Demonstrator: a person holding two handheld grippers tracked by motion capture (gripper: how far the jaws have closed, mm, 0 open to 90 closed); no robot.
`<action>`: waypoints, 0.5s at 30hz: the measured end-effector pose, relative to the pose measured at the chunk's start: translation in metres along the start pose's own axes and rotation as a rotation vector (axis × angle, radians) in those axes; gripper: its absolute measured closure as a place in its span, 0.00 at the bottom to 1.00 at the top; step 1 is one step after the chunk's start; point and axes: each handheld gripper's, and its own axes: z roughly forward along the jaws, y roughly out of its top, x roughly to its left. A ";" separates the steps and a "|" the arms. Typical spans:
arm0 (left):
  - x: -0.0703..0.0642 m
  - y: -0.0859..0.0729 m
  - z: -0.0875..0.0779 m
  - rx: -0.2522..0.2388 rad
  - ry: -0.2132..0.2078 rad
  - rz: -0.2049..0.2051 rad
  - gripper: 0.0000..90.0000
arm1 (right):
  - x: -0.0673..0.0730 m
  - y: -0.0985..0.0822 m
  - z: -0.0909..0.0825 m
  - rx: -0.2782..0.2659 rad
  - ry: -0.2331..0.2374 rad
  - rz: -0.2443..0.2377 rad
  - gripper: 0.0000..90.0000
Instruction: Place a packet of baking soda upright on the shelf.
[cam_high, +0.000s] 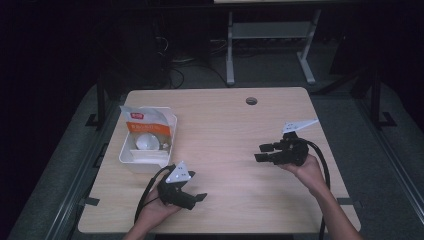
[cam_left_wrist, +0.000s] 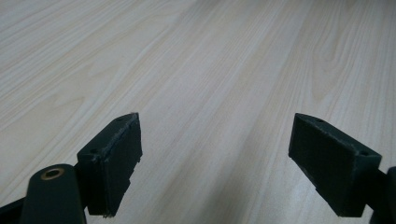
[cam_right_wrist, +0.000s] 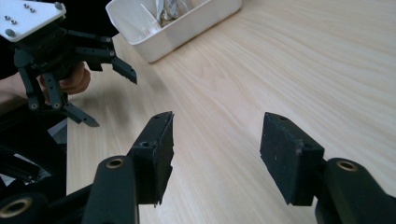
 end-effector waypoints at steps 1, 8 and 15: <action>0.000 0.000 0.000 0.001 0.000 0.000 0.19 | 0.000 -0.002 -0.001 -0.004 -0.004 0.000 0.48; -0.001 0.000 0.001 0.002 0.000 0.002 0.19 | 0.001 -0.015 -0.007 0.005 -0.020 0.012 0.47; -0.002 0.000 0.001 0.006 -0.001 0.002 0.18 | 0.005 -0.034 -0.010 0.011 -0.027 0.026 0.45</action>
